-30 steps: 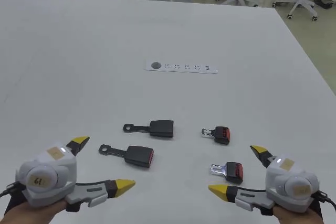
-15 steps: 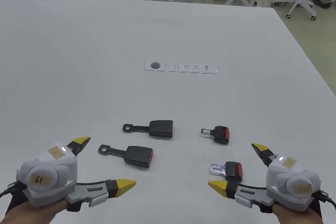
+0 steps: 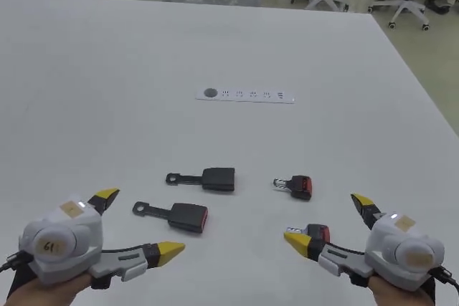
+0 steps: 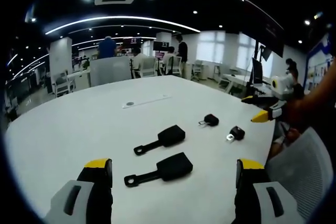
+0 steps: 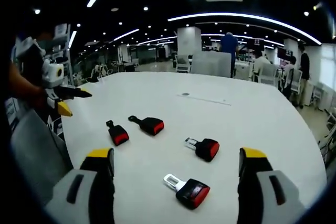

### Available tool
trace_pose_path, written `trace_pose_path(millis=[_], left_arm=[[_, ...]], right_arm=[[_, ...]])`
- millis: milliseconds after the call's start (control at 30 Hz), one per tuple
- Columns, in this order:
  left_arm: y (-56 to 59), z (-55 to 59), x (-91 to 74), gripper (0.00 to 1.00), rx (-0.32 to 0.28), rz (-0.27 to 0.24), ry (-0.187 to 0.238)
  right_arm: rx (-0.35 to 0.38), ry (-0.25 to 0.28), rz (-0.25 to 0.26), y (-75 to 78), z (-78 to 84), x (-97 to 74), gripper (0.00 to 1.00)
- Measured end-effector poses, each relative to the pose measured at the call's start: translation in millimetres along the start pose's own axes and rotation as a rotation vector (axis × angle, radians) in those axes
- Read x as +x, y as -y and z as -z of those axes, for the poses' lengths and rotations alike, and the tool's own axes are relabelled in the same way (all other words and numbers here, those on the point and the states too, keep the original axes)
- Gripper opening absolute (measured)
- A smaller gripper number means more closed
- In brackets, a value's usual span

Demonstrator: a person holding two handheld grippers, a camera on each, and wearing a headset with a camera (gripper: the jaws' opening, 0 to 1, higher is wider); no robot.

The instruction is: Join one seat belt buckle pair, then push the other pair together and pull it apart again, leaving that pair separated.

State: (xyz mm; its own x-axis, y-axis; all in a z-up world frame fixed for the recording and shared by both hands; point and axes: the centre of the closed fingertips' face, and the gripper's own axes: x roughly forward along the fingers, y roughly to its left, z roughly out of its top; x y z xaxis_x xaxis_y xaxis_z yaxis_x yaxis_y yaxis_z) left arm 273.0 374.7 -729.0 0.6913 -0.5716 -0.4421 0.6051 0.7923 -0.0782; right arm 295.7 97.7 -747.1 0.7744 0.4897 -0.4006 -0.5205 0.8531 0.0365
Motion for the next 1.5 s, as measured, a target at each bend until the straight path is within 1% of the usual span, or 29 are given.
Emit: trace_pose_path(millis=[267, 367, 533, 733, 800, 933, 1033, 1167, 1233, 1333, 1500], left_arm=[[-1.5, -4.2, 0.1, 1.00, 0.002, 0.001, 0.002], [-0.5, -3.3, 0.4, 1.00, 0.012, 0.010, -0.005], [-0.3, -2.0, 1.7, 1.00, 0.014, 0.025, -0.009], [2.3, -2.6, 1.1, 1.00, 0.022, 0.050, -0.016], [-0.1, -3.1, 0.2, 1.00, 0.025, 0.047, -0.015], [-2.3, -7.5, -0.7, 1.00, 0.015, 0.031, 0.002], [-4.0, -10.4, -1.5, 1.00, 0.018, 0.007, 0.013], [-7.5, -12.6, -3.0, 1.00, -0.003, -0.015, 0.031], [-9.6, -15.0, -4.8, 1.00, -0.021, -0.028, 0.048], [-11.7, -15.1, -6.1, 1.00, -0.032, -0.038, 0.051], [-12.6, -16.3, -8.1, 1.00, -0.034, -0.046, 0.054]], right_arm=[[-0.001, -0.001, 0.003, 2.4, -0.5, 0.9, 1.00], [-0.007, -0.007, 0.004, 1.8, 0.6, 0.3, 1.00], [-0.009, -0.010, 0.003, 1.4, 1.8, -0.8, 1.00], [-0.018, -0.017, -0.010, -0.6, 3.7, -1.6, 1.00], [-0.028, -0.023, -0.013, -0.6, 4.3, -2.5, 1.00], [-0.029, -0.022, -0.010, 1.3, 4.0, -3.9, 1.00], [-0.027, -0.021, -0.011, 1.0, 3.8, -4.4, 1.00], [-0.029, -0.021, -0.014, -0.5, 3.8, -5.0, 1.00], [-0.032, -0.024, -0.016, -1.1, 4.5, -5.3, 1.00], [-0.034, -0.026, -0.017, -1.4, 5.1, -5.9, 1.00], [-0.034, -0.027, -0.019, -1.1, 5.3, -6.2, 1.00]])
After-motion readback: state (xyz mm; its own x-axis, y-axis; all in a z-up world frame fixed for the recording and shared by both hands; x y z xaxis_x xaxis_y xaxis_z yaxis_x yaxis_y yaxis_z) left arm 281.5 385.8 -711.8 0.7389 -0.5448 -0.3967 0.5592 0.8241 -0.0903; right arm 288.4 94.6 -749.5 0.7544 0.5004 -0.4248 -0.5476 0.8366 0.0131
